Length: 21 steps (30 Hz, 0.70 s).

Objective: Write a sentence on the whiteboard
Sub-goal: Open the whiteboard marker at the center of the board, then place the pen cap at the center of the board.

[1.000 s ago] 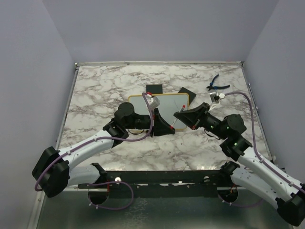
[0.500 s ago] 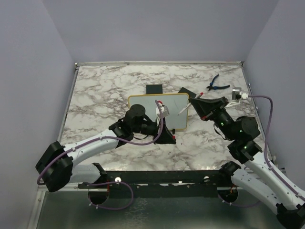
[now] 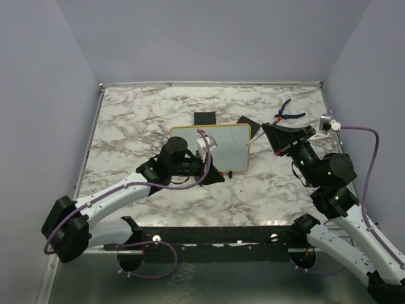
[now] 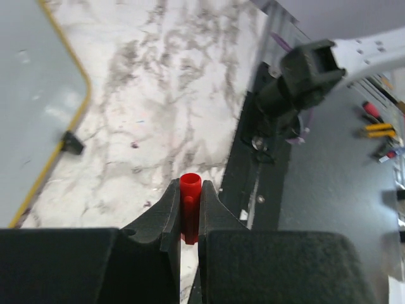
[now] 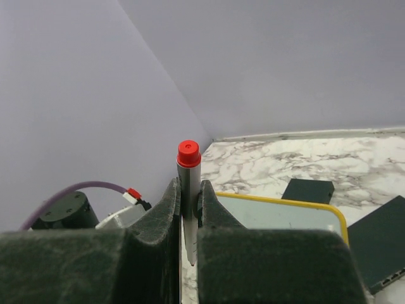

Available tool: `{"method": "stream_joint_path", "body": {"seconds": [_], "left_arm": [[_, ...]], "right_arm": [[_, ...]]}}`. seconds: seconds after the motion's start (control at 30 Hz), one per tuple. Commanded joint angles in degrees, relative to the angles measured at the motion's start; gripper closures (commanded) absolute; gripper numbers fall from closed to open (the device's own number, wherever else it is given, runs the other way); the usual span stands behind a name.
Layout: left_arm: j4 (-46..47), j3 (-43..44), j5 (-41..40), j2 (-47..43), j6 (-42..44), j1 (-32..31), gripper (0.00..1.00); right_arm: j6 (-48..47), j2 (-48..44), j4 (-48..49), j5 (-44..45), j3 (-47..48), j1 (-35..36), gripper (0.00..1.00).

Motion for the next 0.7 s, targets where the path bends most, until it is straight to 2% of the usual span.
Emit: {"method": "stream_joint_path", "body": {"seconds": [0.0, 0.07, 0.17, 0.27, 0.47, 0.67], "left_arm": [[-9.95, -0.96, -15.71, -3.65, -2.64, 1.04, 1.00], [-14.80, -1.76, -21.38, -5.12, -4.36, 1.08, 1.00], [-24.48, -1.39, -35.10, -7.69, -6.86, 1.06, 1.00], [-29.29, -2.42, -44.29, -9.33, -11.93, 1.06, 1.00], [-30.67, -8.80, -53.35, -9.81, -23.15, 1.13, 1.00], [-30.62, -13.76, -56.48, -9.52, -26.95, 1.07, 1.00]], "right_arm": [[-4.06, -1.36, -9.01, 4.32, 2.37, -0.04, 0.99], [-4.98, -1.78, -10.57, 4.81, 2.52, -0.05, 0.99], [-5.35, -1.82, -11.67, 4.84, 2.57, -0.05, 0.99], [-4.91, -1.82, -11.50, 4.31, 1.55, -0.05, 0.99], [-3.66, -1.69, -10.60, 3.17, 0.53, -0.04, 0.99], [-3.41, -2.29, -10.96, 3.08, -0.04, -0.07, 0.99]]}}
